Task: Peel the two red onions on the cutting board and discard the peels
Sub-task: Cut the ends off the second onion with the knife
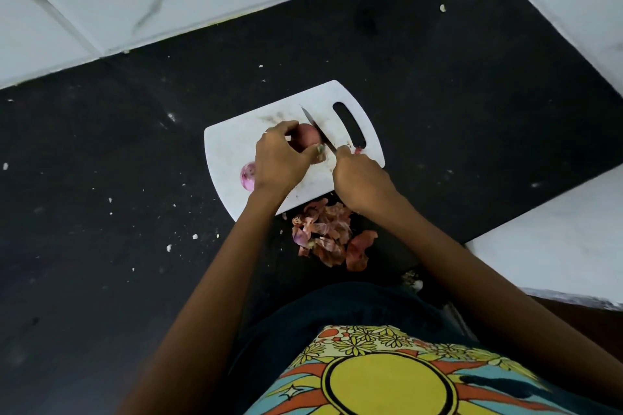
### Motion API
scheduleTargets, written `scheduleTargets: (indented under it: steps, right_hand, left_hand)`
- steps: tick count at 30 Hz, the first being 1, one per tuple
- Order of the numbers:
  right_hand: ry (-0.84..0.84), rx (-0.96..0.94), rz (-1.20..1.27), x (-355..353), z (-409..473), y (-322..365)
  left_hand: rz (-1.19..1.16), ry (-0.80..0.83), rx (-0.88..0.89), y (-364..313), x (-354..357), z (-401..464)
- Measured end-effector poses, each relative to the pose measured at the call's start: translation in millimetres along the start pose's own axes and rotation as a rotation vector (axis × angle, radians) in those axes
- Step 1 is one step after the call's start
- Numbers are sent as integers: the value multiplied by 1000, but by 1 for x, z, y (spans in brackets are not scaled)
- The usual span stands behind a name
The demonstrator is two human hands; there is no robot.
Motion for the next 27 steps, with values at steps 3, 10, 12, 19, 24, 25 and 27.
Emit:
scheduleTargets:
  steps: [3, 10, 12, 19, 24, 25, 27]
  right_hand:
    - [30, -5, 21, -2, 4, 3]
    - [122, -16, 14, -6, 5, 3]
    - [119, 4, 13, -4, 1, 0]
    - [143, 57, 34, -7, 4, 2]
    - [156, 101, 5, 1, -4, -8]
    - [155, 104, 2, 1, 0, -7]
    - [161, 104, 6, 4, 9, -5]
  left_hand:
    - [-18, -35, 13, -1, 3, -7]
    - [-68, -133, 37, 7, 6, -15]
    - [-62, -146, 50, 6, 7, -14]
    - [-19, -138, 95, 1, 10, -13]
    - [-6, -146, 109, -2, 11, -18]
    - [2, -141, 121, -2, 13, -18]
    - [22, -131, 145, -5, 15, -20]
Point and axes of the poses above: each hand's wrist, its own z-axis towards the middle knuckle, its own x-axis out of the palm, y = z × x, the point moved 8 cm from there along z, towards the middle knuckle, and after that the axes turned 12 degrees about y, right-handed, at the moved point
